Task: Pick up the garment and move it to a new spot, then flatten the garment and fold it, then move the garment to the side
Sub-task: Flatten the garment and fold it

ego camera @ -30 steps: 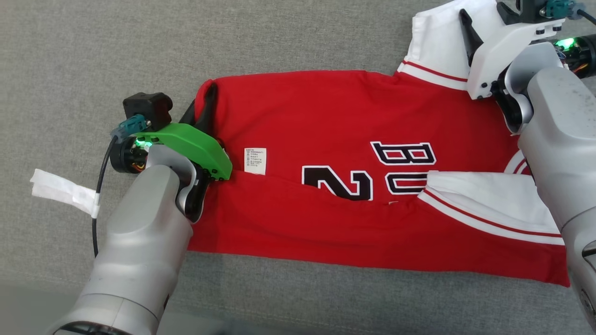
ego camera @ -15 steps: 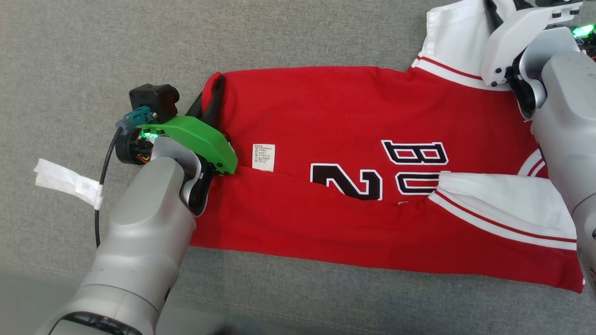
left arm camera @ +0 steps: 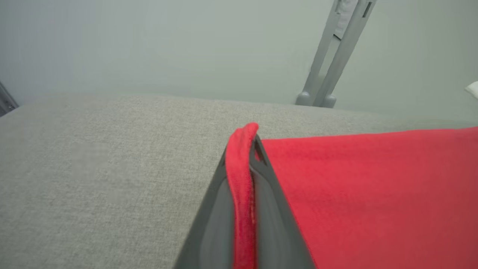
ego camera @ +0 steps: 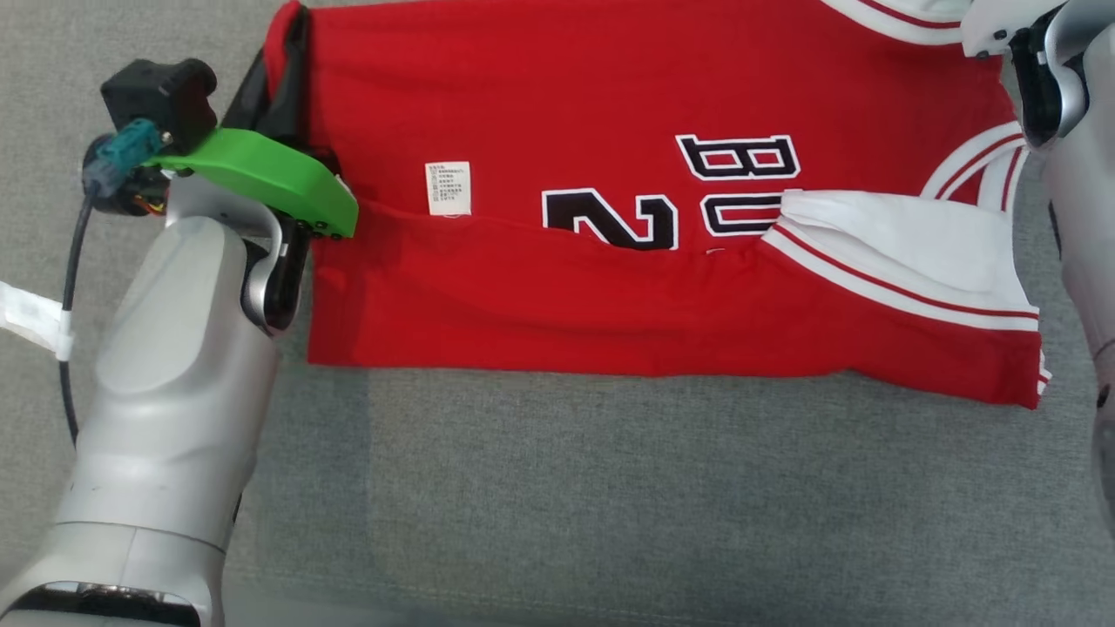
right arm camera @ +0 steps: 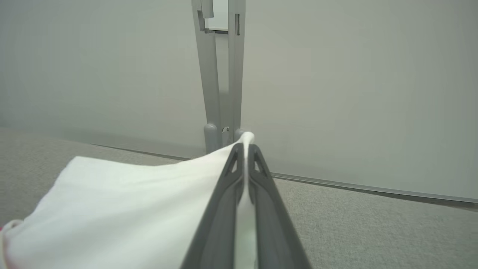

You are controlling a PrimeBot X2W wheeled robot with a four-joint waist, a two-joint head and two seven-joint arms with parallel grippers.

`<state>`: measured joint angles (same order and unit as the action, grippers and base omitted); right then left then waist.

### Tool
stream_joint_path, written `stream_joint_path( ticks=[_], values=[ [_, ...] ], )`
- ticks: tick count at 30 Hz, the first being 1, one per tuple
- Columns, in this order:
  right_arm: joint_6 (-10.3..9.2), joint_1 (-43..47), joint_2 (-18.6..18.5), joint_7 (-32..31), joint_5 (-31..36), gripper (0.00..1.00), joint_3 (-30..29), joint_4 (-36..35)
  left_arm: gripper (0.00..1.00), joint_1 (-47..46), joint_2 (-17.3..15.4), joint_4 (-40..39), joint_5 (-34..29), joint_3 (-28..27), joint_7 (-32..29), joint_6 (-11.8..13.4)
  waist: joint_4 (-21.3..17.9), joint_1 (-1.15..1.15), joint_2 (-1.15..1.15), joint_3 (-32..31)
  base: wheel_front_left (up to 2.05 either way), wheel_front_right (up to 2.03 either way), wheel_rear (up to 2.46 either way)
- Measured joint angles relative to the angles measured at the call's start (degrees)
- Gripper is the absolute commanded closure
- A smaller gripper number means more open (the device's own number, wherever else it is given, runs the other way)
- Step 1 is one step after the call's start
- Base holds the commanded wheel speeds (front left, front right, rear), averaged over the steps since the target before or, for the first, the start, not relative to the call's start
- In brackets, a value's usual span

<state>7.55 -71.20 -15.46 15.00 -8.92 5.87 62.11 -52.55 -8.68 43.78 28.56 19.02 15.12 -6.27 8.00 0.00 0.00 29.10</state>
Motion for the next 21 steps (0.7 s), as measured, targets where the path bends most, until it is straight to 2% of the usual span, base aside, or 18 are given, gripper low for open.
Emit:
stream_joint_path(
  ticks=[4, 8, 15, 21],
  values=[
    [-0.01, 4.5, 2.4, 0.0, 0.5, 1.00, -3.1, -7.2, 1.00, 1.1, -1.2, -4.4, -3.8, -3.2, 0.0, -0.4, -2.2, 0.00, 0.00, -0.8, 0.00, 0.00, 0.00],
    [-0.01, 10.5, 5.0, 0.0, -2.0, 1.00, -4.7, -14.9, 1.00, 5.8, -1.7, -6.3, -6.1, -6.1, 0.0, -0.6, -4.3, 0.00, 0.00, -1.9, 0.00, 0.00, 0.00],
    [-0.01, 27.0, 6.0, 0.1, -7.7, 1.00, -3.6, -25.4, 1.00, 17.4, -1.0, -9.2, -9.9, -10.7, 0.0, -0.9, -6.3, 0.00, 0.00, -6.4, 0.00, 0.00, 0.00],
    [-0.01, 38.9, 6.9, 0.0, -12.9, 1.00, -1.8, -30.2, 1.00, 24.7, 0.3, -8.9, -10.5, -15.0, 0.0, -1.0, -7.6, 0.00, 0.00, -10.0, 0.00, 0.00, 0.00]
  ],
)
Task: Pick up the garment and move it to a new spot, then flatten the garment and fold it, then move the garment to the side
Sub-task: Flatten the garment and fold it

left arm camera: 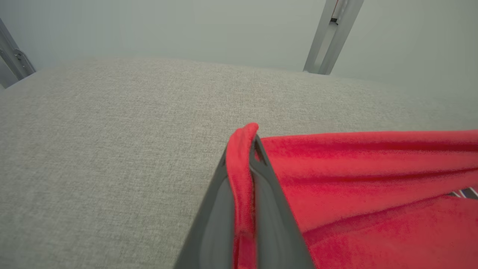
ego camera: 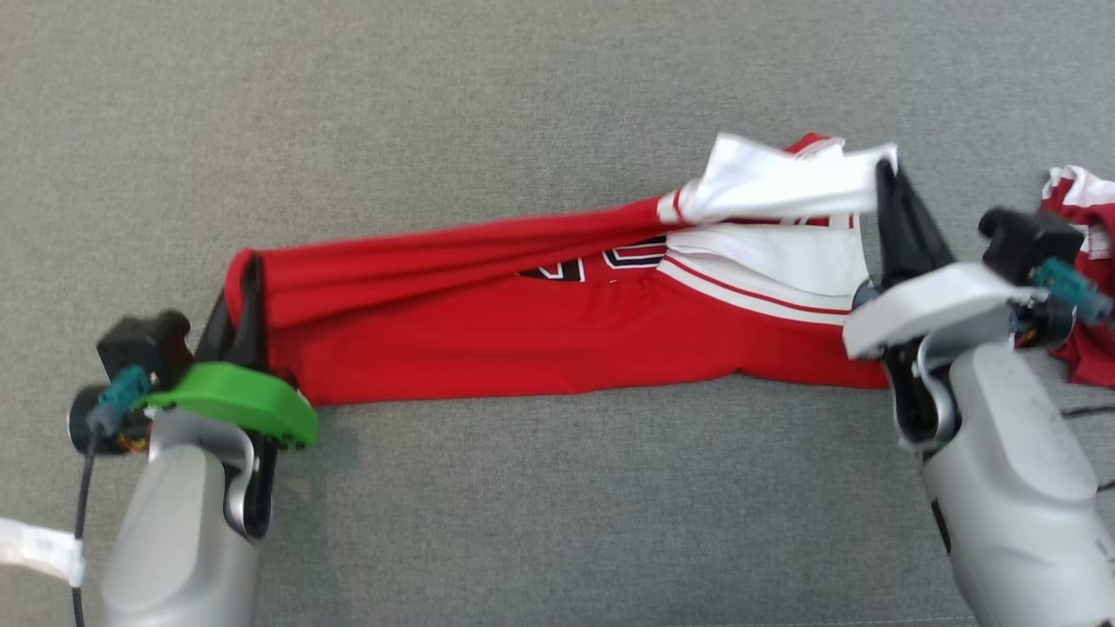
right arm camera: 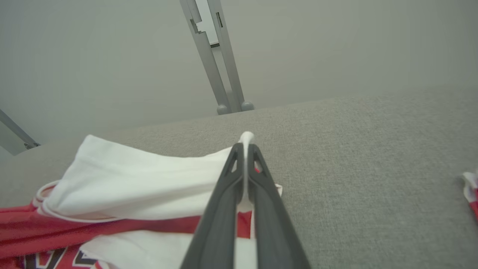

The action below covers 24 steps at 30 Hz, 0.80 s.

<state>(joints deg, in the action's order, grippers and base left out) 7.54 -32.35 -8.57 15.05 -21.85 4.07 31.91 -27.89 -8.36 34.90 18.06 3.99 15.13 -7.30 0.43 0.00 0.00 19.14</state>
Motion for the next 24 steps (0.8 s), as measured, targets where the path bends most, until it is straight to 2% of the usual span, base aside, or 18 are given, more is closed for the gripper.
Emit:
stream_joint_path(
  ticks=[2, 3, 4, 5, 7, 14, 20, 24],
  values=[
    [0.00, 2.6, 0.3, 0.0, -0.6, 1.00, 0.6, -0.3, 1.00, 2.0, 0.6, 0.4, -0.4, -0.8, 0.0, 0.0, -0.4, 0.00, 0.00, -0.8, 0.00, 0.00, 0.00],
    [0.00, 3.7, 0.4, 0.0, -0.9, 1.00, 0.8, -0.4, 0.78, 2.9, 1.2, 0.8, -0.4, -1.6, 0.0, 0.0, -0.6, 0.00, 0.00, -1.1, 0.00, 0.00, 0.00],
    [0.00, 4.7, 0.5, 0.0, -1.4, 1.00, 1.0, 0.0, 0.33, 3.7, 1.6, 1.5, -0.5, -2.1, 0.0, 0.0, -0.8, 0.00, 0.00, -1.5, 0.00, 0.00, 0.00],
    [0.00, 5.4, 0.6, 0.0, -1.5, 1.00, 1.1, 0.8, 0.00, 4.4, 1.9, 2.0, -0.5, -2.5, 0.0, -0.1, -1.0, 0.00, 0.00, -1.8, 0.00, 0.00, 0.00],
    [0.00, 6.6, 0.9, 0.0, -2.5, 0.00, 0.7, 2.2, 0.00, 5.8, 2.7, 1.8, -0.5, -4.0, 0.0, -0.1, -1.2, 0.00, 0.00, -2.3, 0.00, 0.00, 0.00],
    [-0.01, 7.1, 0.5, 0.0, -3.8, 0.00, 0.5, 4.2, 0.00, 10.7, 4.7, -3.8, -2.4, -9.5, 0.0, 0.2, -0.2, 0.00, 0.00, -3.5, 0.00, 0.00, 0.00],
    [-0.01, 5.4, 0.1, 0.0, -4.3, 0.00, 1.2, 11.7, 0.00, 13.6, 5.4, -5.7, -3.3, -9.4, 0.0, 0.2, 2.2, 0.00, 0.00, -3.9, 0.00, 0.00, 0.00],
    [-0.01, 3.9, -0.7, 0.2, -3.4, 0.00, 1.7, 17.0, 0.00, 14.1, 5.5, -6.1, -1.0, -7.2, 0.0, 0.2, 4.2, 0.00, 0.00, -4.1, 0.00, 0.00, 0.00]
  ],
)
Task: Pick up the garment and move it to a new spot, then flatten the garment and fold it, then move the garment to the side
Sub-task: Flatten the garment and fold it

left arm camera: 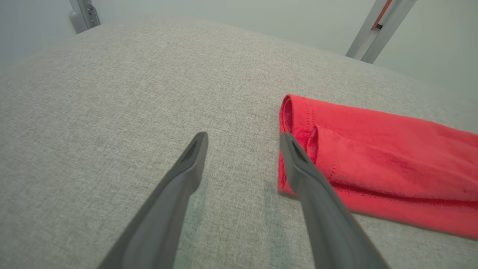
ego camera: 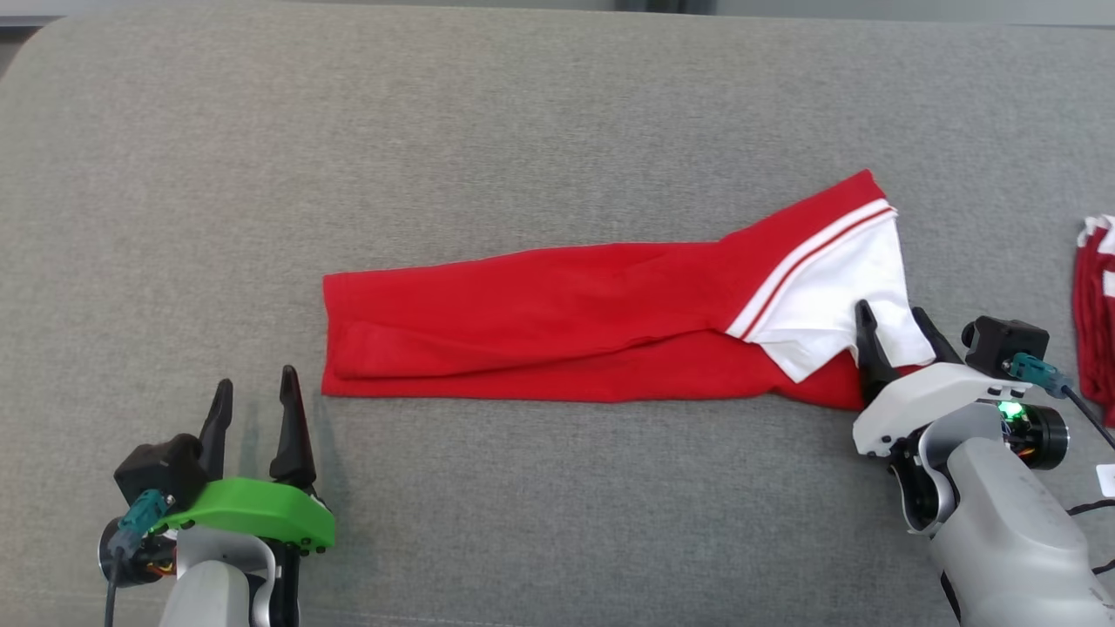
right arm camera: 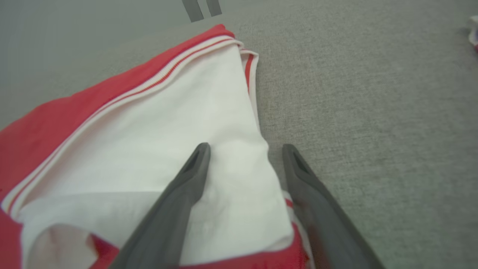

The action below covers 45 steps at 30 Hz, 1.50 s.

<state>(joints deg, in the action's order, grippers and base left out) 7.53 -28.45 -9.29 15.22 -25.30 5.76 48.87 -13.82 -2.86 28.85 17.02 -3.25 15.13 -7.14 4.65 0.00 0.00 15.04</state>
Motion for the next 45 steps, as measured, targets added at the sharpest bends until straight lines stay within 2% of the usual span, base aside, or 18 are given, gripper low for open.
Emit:
stream_joint_path(
  ticks=[1, 2, 3, 4, 7, 12, 16, 20, 26, 32, 39, 43, 44, 45],
  values=[
    [-0.07, -0.2, 0.0, 0.0, 0.3, 0.00, 0.8, 0.7, 0.00, 0.3, 0.0, -0.1, 0.1, 0.4, 0.0, 0.0, 0.5, 0.00, 0.00, -0.1, 0.00, 0.00, 0.00],
    [-0.09, -0.2, 0.3, 0.1, -0.1, 0.29, 1.1, 1.1, 0.00, 0.4, 0.0, -0.2, 0.2, 0.7, 0.0, 0.0, 0.9, 0.00, 0.00, -0.1, 0.00, 0.00, 0.00],
    [-0.21, -0.2, 0.6, 0.1, -0.8, 0.82, 1.7, 1.2, 0.00, 0.6, 0.0, -0.4, 0.4, 0.9, 0.0, 0.0, 1.3, 0.00, 0.00, -0.2, 0.00, 0.00, 0.00],
    [-0.26, -0.2, 0.8, 0.3, -1.7, 1.00, 2.6, 1.3, 0.00, 0.7, 0.0, -0.6, 0.5, 1.2, 0.0, 0.0, 1.6, 0.00, 0.00, -0.3, 0.00, 0.00, 0.00],
    [-0.21, 0.2, 1.3, 0.0, -3.5, 1.00, 3.3, -0.6, 0.00, 1.7, 0.0, -1.1, 0.5, 1.8, 0.0, 0.4, 1.7, 0.00, 0.00, -0.9, 0.00, 0.00, 0.00],
    [0.00, 2.1, -0.8, -0.2, -1.8, 1.00, -2.8, -8.1, 0.00, 2.2, 0.0, -2.0, 1.3, 2.7, 0.0, 1.3, 0.4, 0.00, 0.00, -1.8, 0.00, 0.00, 0.00],
    [-0.01, 3.4, -0.4, -0.2, -0.6, 1.00, -5.0, -13.5, 0.00, 2.2, 0.0, -1.9, 2.1, 4.2, 0.0, 1.7, -0.9, 0.00, 0.00, -2.3, 0.00, 0.00, 0.00],
    [-0.04, 3.8, 1.0, -0.2, -1.1, 1.00, -1.4, -19.2, 0.00, 2.2, 0.0, -1.8, 3.3, 6.0, 0.0, 2.1, -1.2, 0.00, 0.00, -2.9, 0.00, 0.00, 0.00],
    [-0.04, 3.4, 3.3, -0.2, -4.7, 1.00, 11.3, -25.0, 0.00, 2.2, 0.1, -1.1, 4.3, 8.0, 0.0, 2.5, 0.6, 0.00, 0.00, -3.1, 0.00, 0.00, 0.00],
    [-0.04, 0.1, 5.2, -0.8, -8.2, 1.00, 22.1, -21.7, 0.00, 2.3, 0.0, -0.1, 4.7, 10.7, 0.0, 2.8, 4.4, 0.00, 0.00, -3.4, 0.00, 0.00, 0.00],
    [-0.05, -5.2, 6.4, -0.5, -7.9, 1.00, 25.0, -10.2, 0.00, 2.0, 0.0, 0.6, 5.1, 14.4, 0.0, 3.1, 9.5, 0.00, 0.00, -3.2, 0.00, 0.00, 0.00],
    [-0.05, -7.3, 6.4, -0.3, -10.8, 1.00, 30.1, -7.5, 0.00, 1.3, 0.0, 1.2, 5.1, 17.7, 0.0, 3.2, 12.1, 0.00, 0.00, -3.0, 0.00, 0.00, 0.00],
    [-0.05, -7.6, 6.5, -0.2, -11.8, 0.82, 31.3, -6.8, 0.00, 1.2, 0.0, 1.3, 5.3, 18.6, 0.0, 3.4, 12.7, 0.00, 0.00, -2.9, 0.00, 0.00, 0.00],
    [-0.05, -8.1, 6.5, -0.2, -12.9, 0.40, 32.1, -6.1, 0.00, 0.9, 0.0, 1.3, 5.9, 19.3, 0.0, 3.6, 13.1, 0.00, 0.00, -2.9, 0.00, 0.00, 0.00]
  ],
)
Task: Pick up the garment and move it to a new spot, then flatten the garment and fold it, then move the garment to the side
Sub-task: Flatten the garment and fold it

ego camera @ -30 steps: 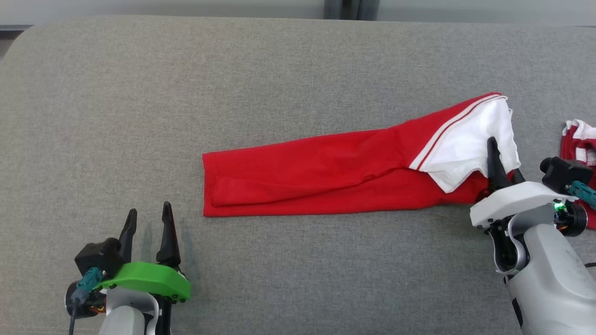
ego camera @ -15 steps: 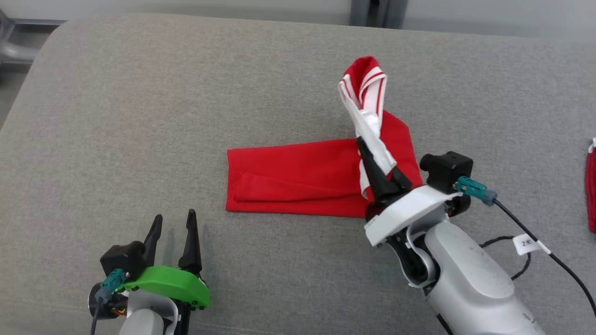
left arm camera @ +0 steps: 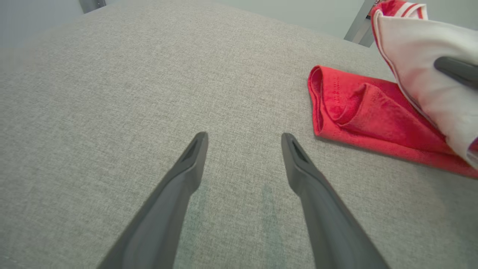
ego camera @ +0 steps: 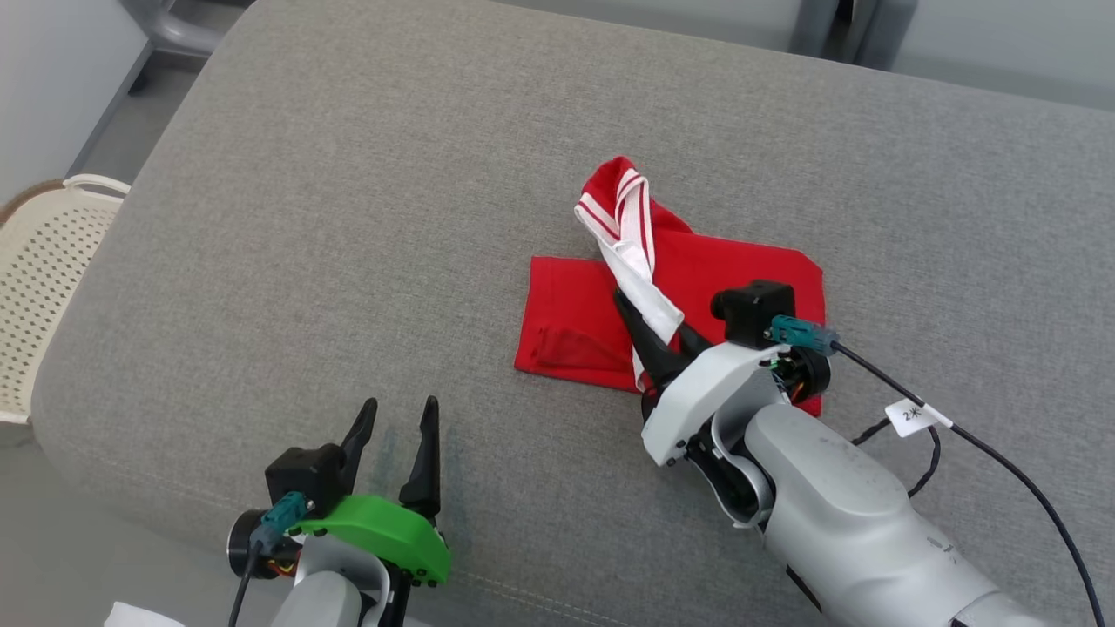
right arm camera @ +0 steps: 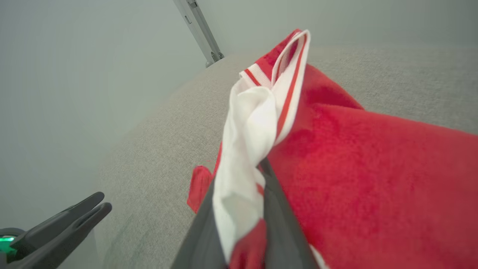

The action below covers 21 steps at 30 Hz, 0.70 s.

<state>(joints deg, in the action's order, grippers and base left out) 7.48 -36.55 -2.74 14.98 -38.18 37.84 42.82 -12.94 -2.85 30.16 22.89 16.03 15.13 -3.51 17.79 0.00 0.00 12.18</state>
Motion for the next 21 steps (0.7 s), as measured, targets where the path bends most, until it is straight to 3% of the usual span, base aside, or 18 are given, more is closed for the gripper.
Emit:
stream_joint_path(
  ticks=[1, 5, 8, 17, 21],
  values=[
    [0.00, -0.4, -0.1, 0.0, -0.7, 0.00, 0.4, 0.1, 0.00, -0.3, 0.0, 0.0, 0.4, 0.5, 0.0, 0.1, 0.3, 0.00, 0.00, 0.0, 0.00, 0.00, 0.00],
    [0.01, -1.7, 0.0, 0.1, -1.9, 0.00, -0.4, -1.5, 0.00, -1.0, 0.0, -0.1, 0.8, 0.9, 0.0, 1.0, 0.1, 0.00, 0.00, 0.1, 0.00, 0.00, 0.00],
    [0.01, -1.2, 0.1, 0.1, -0.1, 0.00, -5.5, -3.0, 0.00, -1.3, 0.0, -0.3, -1.0, 0.1, 0.0, 1.5, -1.1, 0.00, 0.00, 0.0, 0.00, 0.00, 0.00],
    [0.01, 8.7, -0.1, 0.1, 17.7, 0.00, -27.5, -7.3, 0.00, -0.9, 0.1, -2.6, -6.5, -5.1, 0.0, 3.1, -7.8, 0.00, 0.00, -1.2, 0.00, 0.00, 0.00],
    [0.01, 13.6, -0.2, 0.1, 22.6, 0.00, -33.2, -9.7, 0.00, 0.3, 0.0, -3.4, -9.3, -8.0, 0.0, 3.5, -10.9, 0.00, 0.00, -1.9, 0.00, 0.00, 0.00]
  ],
)
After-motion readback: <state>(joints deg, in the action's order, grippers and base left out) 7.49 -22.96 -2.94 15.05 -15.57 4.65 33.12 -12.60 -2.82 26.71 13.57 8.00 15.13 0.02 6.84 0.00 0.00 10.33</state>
